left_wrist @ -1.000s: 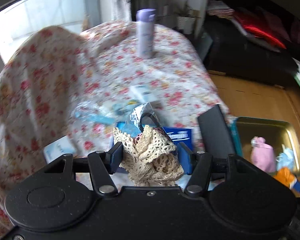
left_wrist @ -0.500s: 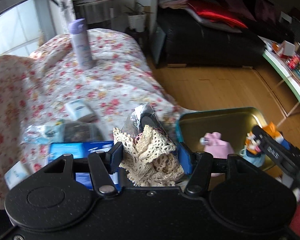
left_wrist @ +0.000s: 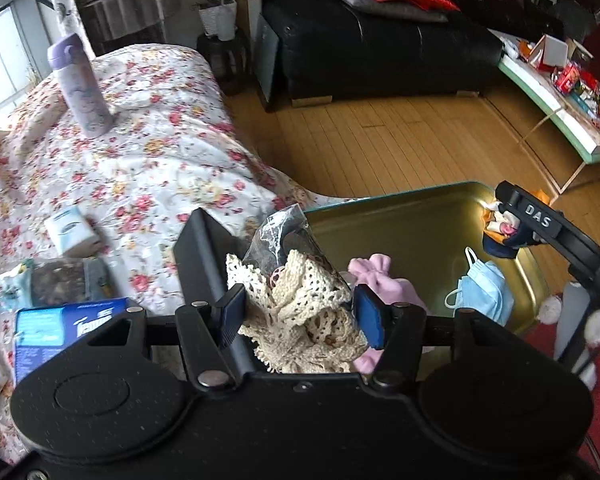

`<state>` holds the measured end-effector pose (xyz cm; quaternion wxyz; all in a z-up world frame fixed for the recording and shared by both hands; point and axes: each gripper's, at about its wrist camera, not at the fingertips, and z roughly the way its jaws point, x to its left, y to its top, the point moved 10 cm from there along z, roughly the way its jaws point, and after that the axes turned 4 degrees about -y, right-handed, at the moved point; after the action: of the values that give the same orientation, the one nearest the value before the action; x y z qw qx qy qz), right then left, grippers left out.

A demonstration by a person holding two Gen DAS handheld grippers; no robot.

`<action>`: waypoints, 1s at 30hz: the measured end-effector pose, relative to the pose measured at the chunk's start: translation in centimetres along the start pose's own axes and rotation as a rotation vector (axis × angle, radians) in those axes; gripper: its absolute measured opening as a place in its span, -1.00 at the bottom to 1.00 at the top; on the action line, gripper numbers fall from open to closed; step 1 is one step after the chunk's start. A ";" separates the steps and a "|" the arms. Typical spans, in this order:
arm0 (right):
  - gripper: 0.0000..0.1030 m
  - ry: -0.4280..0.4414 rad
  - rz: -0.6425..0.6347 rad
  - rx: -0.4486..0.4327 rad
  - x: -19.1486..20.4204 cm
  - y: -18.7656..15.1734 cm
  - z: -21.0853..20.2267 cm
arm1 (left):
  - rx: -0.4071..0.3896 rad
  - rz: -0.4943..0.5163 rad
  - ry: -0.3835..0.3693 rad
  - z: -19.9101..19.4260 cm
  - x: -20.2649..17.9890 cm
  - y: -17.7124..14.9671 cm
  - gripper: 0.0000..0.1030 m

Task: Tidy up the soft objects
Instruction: 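Carry the lace and bundle to the gold tray and release both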

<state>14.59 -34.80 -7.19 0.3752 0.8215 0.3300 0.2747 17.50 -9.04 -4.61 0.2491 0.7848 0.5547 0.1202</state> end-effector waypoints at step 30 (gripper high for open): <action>0.60 -0.013 -0.040 0.051 0.5 -0.9 1.4 | 0.094 -0.026 0.042 5.7 -0.2 0.9 0.32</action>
<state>15.53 -34.59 -8.57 0.3618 0.8257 0.3507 0.2535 20.79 -10.94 -8.99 0.2019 0.7858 0.5747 0.1073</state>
